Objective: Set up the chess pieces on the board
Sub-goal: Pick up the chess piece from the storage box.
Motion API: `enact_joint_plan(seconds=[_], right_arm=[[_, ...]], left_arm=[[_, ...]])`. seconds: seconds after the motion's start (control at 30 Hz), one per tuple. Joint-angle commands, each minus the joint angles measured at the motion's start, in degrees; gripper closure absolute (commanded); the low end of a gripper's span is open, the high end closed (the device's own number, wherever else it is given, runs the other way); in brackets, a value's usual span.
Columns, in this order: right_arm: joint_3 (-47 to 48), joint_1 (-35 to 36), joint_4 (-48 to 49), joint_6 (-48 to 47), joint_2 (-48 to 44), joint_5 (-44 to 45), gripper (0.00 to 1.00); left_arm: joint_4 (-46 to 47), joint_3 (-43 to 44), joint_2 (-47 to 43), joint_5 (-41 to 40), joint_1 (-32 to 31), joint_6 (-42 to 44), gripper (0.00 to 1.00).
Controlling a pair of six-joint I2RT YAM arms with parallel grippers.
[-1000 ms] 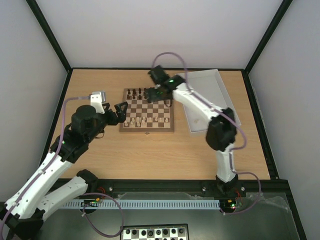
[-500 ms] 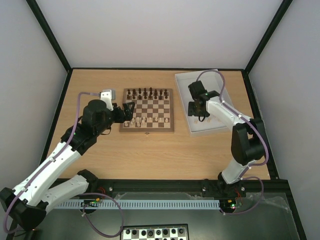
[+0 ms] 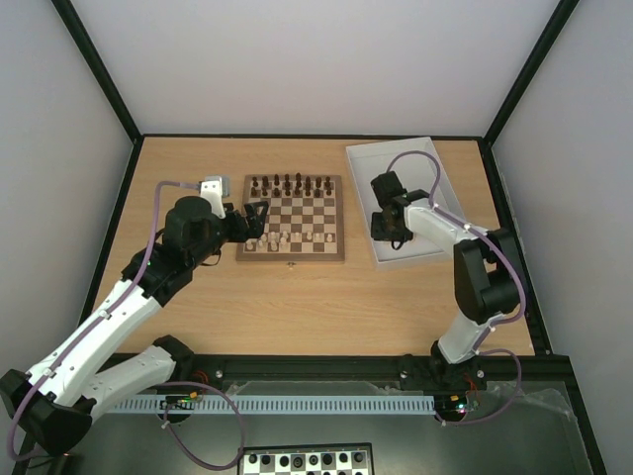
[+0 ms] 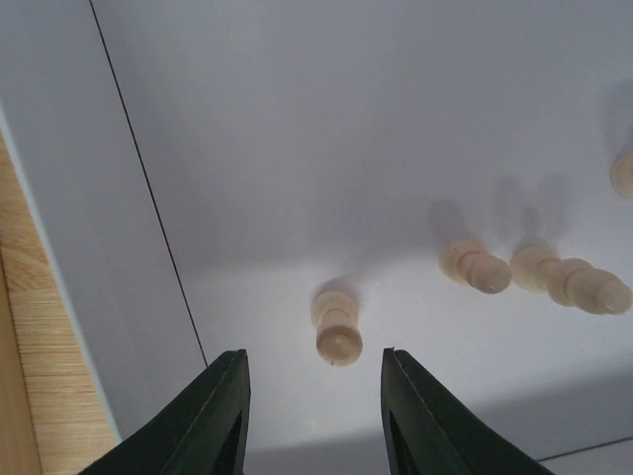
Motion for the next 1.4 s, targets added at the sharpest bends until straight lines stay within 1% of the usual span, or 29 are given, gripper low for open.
enact_joint_plan(seconds=[0.0,0.47,0.6,0.83,1.03,1.2,1.37], right_arm=[[-0.96,-0.35,0.86,0.32,2.88,-1.04,0.63],[-0.39,-1.48,1.63,-0.21,5.8,-0.5,0.64],[-0.54,-1.5,2.09,-0.3,6.4,-0.59,0.7],[0.02,-1.61,2.34,-0.39,5.82,-0.96,0.89],[1.48,-1.59,0.69,-0.68,1.08,-1.05,0.93],[3.73,-1.27,-2.53,-1.24,-5.36,-2.38,0.93],[5.88,1.07,-5.28,-2.15,-9.21,-3.98,0.93]], left_arm=[[0.66,-0.69,-0.23,0.5,-0.2,0.5,0.01],[0.55,-0.47,-0.04,0.09,-0.14,0.58,0.01],[0.56,-0.33,0.23,-0.02,-0.18,0.61,0.01],[0.72,-0.09,0.94,0.01,-0.17,0.56,0.01],[0.37,0.1,0.86,-0.68,-0.17,0.47,0.01],[-0.17,0.65,0.61,-1.79,-0.2,0.49,0.01],[-0.64,0.94,0.29,-2.82,-0.19,0.33,0.0]])
